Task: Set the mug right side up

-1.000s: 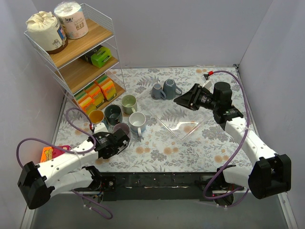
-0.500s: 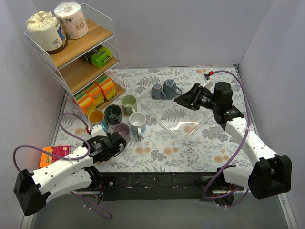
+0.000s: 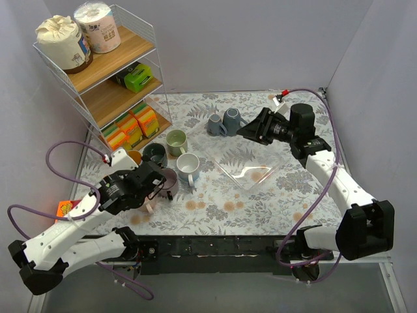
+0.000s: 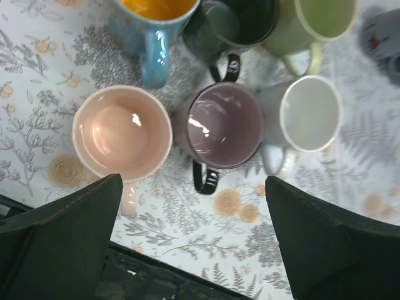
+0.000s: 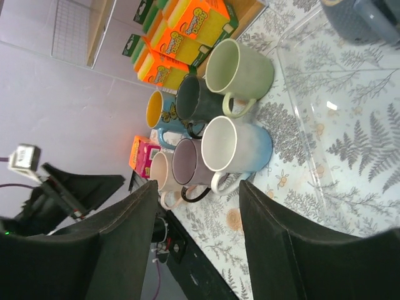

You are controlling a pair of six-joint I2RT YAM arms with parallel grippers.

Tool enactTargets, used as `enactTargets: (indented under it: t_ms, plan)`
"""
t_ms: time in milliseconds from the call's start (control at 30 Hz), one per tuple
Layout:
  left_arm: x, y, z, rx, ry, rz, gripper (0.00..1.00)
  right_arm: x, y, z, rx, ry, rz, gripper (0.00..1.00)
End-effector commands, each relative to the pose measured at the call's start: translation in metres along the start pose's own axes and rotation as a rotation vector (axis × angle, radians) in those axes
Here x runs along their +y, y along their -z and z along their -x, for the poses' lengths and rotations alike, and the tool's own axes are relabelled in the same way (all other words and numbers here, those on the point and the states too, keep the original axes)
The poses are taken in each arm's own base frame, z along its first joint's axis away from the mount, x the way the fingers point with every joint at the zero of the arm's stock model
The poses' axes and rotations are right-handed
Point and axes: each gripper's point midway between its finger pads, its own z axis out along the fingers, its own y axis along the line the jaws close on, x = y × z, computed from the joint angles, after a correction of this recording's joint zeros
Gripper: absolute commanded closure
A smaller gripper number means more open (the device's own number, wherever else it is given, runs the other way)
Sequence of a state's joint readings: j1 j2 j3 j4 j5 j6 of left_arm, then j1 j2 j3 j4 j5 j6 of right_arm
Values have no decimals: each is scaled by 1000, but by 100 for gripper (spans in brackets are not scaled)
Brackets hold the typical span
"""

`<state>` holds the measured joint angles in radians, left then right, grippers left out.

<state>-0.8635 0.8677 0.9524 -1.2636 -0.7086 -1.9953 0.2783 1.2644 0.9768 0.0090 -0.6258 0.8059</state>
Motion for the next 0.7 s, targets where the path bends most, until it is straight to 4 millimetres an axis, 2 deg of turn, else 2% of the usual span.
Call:
enactTargets:
  t_ms: [0,67,167,200,233,300,367,400,433,467,500,533,600,667]
  plan:
    - [-7,17,37,-112,-17,-48,2,2,-2,22,-22,127,-27,37]
    - [-18,23,45,-130,-27,-98,2,-5,-6,26,-15,195,-49,36]
    - [-51,32,58,-162,-50,-219,2,-15,-19,34,11,336,-56,36]
    - [-67,37,64,-176,-25,-279,2,-18,-28,39,20,383,-61,36]
    - [-75,40,67,-182,-43,-310,2,-23,-33,43,27,489,-71,35]
    - [-98,50,72,-179,-10,-403,2,-43,-46,49,44,572,-144,35]
    - [-113,58,75,-176,-13,-468,2,-42,-59,57,52,700,-138,35]
    - [-126,65,76,-161,7,-519,2,-52,-71,53,84,720,-140,35]
    - [-132,68,74,-147,13,-546,2,-47,-76,61,84,795,-126,35]
    - [-138,72,73,-136,12,-573,2,-59,-88,56,123,803,-129,35]
    - [-150,76,69,-110,11,-614,2,-60,-96,52,145,822,-122,35]
    - [-155,77,67,-98,3,-631,2,-56,-101,59,143,853,-119,35]
    - [-164,77,59,-73,-45,-656,2,-71,-119,52,181,843,-128,35]
    - [-168,69,50,-48,-76,-636,2,-71,-131,57,171,866,-138,35]
